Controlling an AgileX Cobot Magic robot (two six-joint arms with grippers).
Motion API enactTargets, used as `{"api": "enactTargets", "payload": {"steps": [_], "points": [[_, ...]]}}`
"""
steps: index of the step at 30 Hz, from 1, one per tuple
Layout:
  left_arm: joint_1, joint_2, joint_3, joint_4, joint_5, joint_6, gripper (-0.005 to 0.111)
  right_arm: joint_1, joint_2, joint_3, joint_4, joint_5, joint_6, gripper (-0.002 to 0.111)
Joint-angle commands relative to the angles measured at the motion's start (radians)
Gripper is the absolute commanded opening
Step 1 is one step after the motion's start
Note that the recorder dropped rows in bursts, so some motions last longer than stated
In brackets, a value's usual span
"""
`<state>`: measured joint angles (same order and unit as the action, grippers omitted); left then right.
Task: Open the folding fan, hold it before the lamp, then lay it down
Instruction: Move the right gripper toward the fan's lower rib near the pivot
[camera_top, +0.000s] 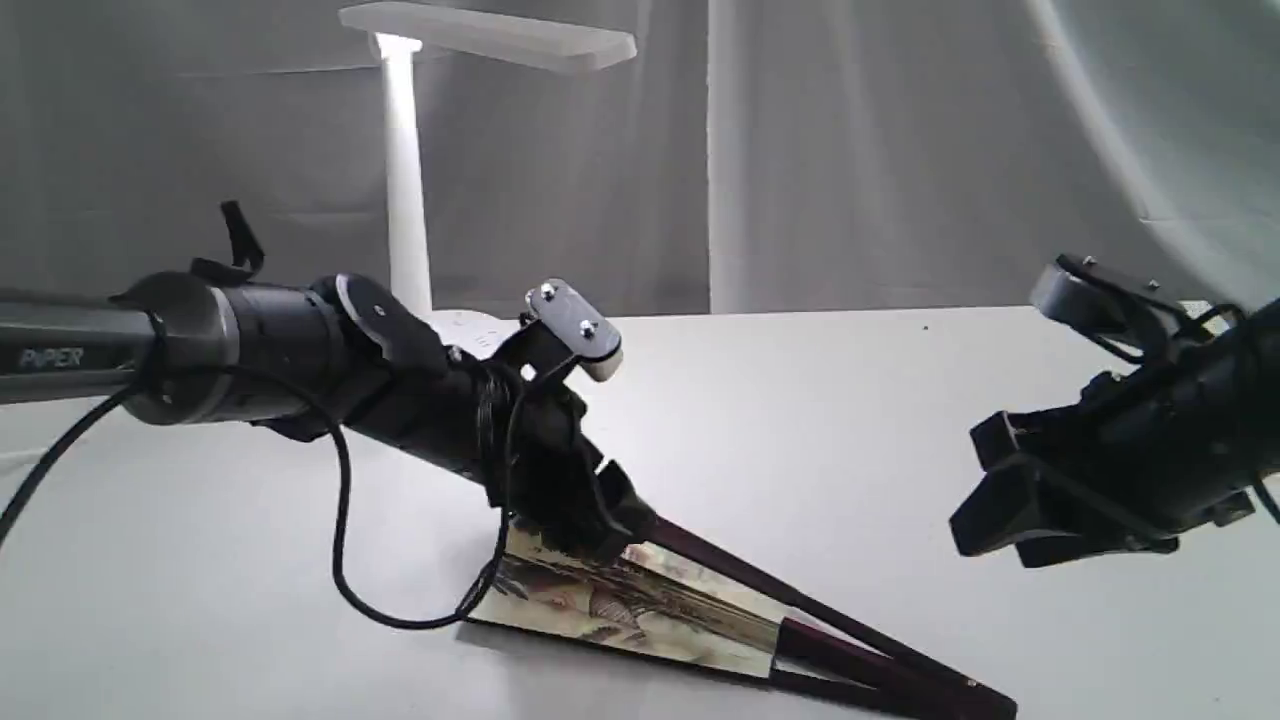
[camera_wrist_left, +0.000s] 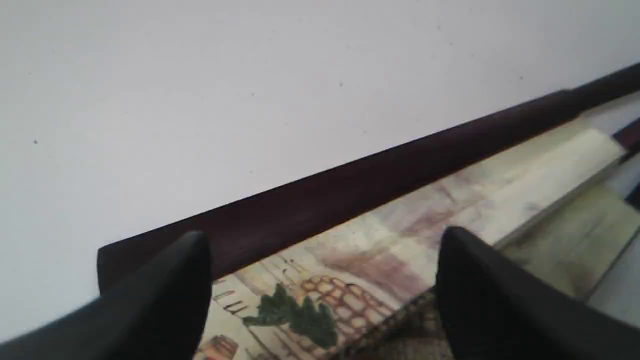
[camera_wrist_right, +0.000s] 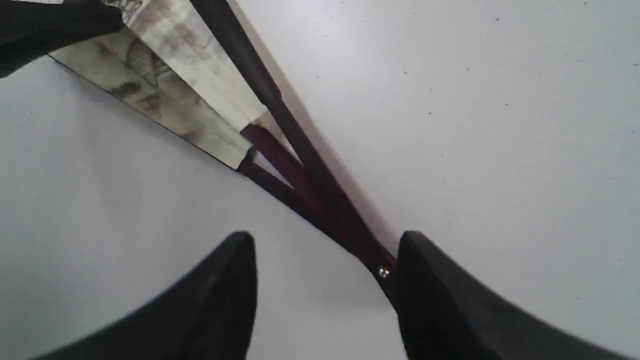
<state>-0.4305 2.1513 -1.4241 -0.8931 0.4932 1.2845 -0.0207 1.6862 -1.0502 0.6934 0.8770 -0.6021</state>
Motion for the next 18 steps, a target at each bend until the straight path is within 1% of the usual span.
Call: {"api": "enactTargets", "payload": {"steps": [1,6,8,9,11,14,16,18], "points": [[0.002,-0.048,0.000,-0.010,0.067,-0.115,0.063,0.002,0.059,-0.004,0.063,-0.001,-0.004,0.045],[0.002,-0.069,0.000,-0.010,0.193,-0.278,0.063,0.002,0.124,-0.006,0.183,0.001,-0.101,0.045],[0.002,-0.069,0.000,0.013,0.234,-0.358,0.063,0.002,0.149,-0.008,0.211,-0.003,-0.132,0.045],[0.002,-0.069,0.000,0.055,0.238,-0.402,0.063,0.002,0.163,-0.016,0.210,-0.003,-0.137,0.045],[0.000,-0.069,0.000,0.184,0.251,-0.535,0.063,0.002,0.195,-0.042,0.205,0.019,-0.137,0.045],[0.000,-0.069,0.000,0.387,0.298,-0.822,0.062,0.002,0.242,-0.100,0.205,0.062,-0.137,0.045],[0.000,-0.069,0.000,0.491,0.325,-0.998,0.062,0.002,0.274,-0.140,0.205,0.075,-0.148,0.045],[0.000,-0.069,0.000,0.510,0.332,-1.069,0.062,0.002,0.309,-0.165,0.205,0.075,-0.178,0.045]]}}
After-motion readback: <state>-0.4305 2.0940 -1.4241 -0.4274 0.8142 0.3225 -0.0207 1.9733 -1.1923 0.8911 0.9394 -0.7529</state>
